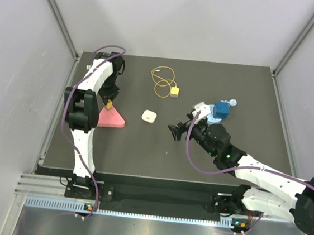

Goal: Insert the plug

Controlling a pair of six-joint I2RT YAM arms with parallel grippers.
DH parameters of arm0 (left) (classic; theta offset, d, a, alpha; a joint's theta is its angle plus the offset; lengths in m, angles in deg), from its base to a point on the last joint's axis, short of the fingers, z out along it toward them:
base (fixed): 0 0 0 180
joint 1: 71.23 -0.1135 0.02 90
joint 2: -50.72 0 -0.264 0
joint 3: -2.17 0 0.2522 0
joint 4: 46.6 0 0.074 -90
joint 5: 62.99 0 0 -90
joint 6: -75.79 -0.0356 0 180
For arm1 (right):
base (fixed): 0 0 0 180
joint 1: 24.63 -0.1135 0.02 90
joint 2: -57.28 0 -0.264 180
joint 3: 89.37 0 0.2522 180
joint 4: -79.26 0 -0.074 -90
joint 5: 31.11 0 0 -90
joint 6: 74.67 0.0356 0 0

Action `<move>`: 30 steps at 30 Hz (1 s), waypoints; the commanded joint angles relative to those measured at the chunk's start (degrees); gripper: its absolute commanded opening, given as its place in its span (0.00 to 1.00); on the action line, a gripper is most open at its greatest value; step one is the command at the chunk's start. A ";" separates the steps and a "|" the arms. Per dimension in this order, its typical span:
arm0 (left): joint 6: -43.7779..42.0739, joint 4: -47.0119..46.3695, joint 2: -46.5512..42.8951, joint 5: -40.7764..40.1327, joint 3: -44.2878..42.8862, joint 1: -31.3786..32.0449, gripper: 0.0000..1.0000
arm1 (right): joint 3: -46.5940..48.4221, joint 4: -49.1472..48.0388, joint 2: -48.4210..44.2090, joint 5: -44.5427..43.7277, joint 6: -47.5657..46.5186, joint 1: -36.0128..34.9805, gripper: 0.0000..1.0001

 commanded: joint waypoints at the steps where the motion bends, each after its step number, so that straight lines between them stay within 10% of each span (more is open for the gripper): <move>1: 0.15 6.56 3.15 0.77 1.24 -1.21 0.00 | 2.86 -1.27 0.11 0.38 0.13 -0.59 1.00; 30: -6.08 -1.97 1.66 4.38 7.67 -3.14 0.00 | 2.16 -0.30 -1.91 -0.23 -0.58 -0.67 1.00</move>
